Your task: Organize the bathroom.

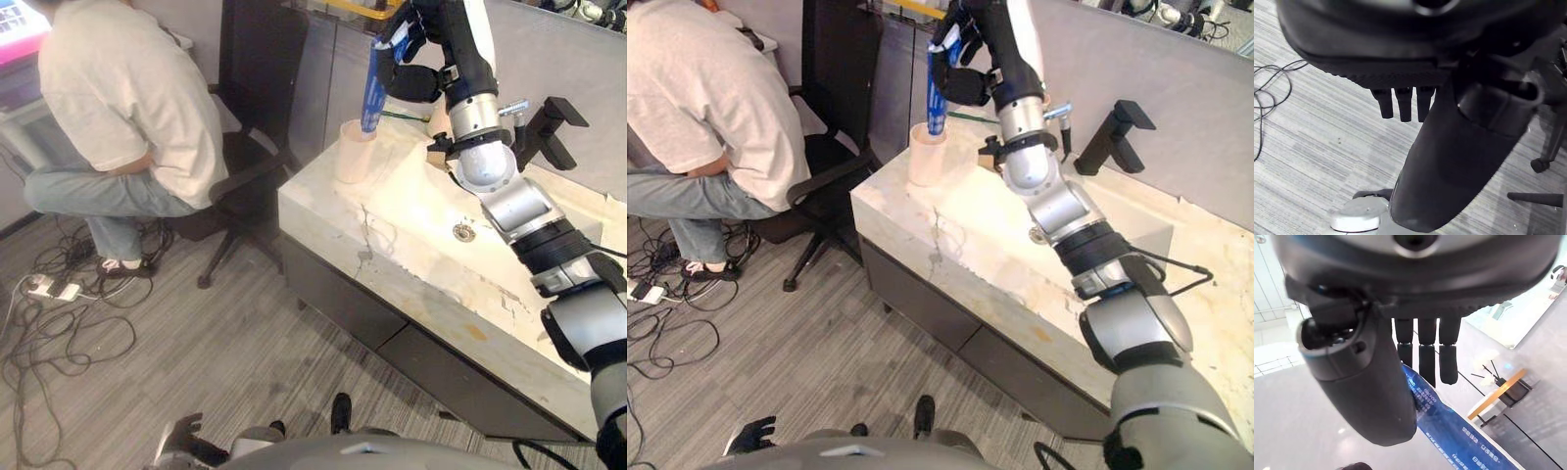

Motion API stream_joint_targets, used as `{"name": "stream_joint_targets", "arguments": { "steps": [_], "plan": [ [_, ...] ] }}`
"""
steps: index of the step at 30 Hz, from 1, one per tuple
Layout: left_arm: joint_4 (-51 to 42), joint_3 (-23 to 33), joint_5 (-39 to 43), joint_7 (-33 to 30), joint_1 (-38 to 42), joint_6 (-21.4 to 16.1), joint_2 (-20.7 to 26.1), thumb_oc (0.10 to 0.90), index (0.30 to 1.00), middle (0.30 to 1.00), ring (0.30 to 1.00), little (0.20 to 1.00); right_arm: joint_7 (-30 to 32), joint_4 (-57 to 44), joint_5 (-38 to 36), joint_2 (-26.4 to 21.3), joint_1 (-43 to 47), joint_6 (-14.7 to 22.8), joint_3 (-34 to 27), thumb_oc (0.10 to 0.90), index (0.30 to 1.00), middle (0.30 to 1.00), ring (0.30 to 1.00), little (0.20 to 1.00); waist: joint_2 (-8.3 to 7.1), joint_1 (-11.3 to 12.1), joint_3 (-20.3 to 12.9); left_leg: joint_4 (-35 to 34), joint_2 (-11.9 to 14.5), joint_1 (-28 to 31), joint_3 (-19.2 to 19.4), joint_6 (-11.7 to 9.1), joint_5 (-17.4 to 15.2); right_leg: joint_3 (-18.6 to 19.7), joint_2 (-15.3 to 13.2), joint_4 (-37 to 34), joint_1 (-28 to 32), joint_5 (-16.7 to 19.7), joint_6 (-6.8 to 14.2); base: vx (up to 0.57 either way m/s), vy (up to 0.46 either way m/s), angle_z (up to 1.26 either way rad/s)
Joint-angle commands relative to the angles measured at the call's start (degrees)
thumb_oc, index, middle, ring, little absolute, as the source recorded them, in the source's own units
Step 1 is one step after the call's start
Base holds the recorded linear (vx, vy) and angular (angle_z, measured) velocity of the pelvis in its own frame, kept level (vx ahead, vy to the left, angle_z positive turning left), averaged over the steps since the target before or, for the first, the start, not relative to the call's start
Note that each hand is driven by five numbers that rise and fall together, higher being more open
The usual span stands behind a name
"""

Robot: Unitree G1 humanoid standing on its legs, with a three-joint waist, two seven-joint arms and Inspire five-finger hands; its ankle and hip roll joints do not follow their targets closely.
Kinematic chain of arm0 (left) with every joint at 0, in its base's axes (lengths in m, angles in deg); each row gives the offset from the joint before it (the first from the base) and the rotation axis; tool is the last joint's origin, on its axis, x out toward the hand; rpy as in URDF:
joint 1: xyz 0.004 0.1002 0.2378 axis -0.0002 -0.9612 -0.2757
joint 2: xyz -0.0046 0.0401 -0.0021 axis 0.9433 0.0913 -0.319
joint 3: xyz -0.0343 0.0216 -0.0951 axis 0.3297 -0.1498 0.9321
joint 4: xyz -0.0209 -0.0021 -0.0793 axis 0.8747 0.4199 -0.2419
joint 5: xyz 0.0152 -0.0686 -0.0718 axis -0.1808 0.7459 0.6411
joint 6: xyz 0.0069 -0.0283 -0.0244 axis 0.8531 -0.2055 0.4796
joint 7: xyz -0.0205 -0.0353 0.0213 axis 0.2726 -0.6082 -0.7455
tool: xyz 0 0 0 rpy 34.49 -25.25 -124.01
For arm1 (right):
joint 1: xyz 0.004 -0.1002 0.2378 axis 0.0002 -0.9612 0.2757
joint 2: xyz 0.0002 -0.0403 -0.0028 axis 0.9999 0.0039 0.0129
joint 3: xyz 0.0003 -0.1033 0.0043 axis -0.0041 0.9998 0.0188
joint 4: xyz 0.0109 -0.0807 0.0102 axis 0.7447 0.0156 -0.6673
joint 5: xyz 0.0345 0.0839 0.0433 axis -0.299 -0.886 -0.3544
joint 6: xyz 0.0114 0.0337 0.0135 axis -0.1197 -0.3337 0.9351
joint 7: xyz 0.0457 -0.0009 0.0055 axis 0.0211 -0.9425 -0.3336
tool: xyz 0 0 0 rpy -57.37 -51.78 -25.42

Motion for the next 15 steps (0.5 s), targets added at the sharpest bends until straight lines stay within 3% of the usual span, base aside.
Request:
{"name": "stream_joint_targets", "arguments": {
  "steps": [1,15],
  "plan": [
    [2.2,-0.5,-1.9,-1.5,0.3,-2.5,3.7,0.800,0.900,0.900,0.900,0.900,2.1,1.0,-0.6,0.4,8.1,4.4,-1.7,0.400,0.300,0.300,0.300,0.300,-1.81,1.5,-3.9,0.0,-1.8,-3.6,1.5,1.4,-0.4,-0.3,-3.0,1.5,5.3,-8.2,5.0,0.07,-0.027,0.02],
    [2.0,0.9,-3.2,-2.4,-2.9,-3.5,3.0,0.800,0.900,0.900,0.900,0.900,2.7,2.1,0.3,2.0,4.1,4.3,-2.9,0.400,0.300,0.300,0.300,0.300,-1.07,2.5,-2.8,0.3,-1.0,-4.6,1.3,0.6,0.4,-1.5,-2.8,1.2,6.1,-9.2,4.0,0.07,-0.032,0.06]
  ]
}}
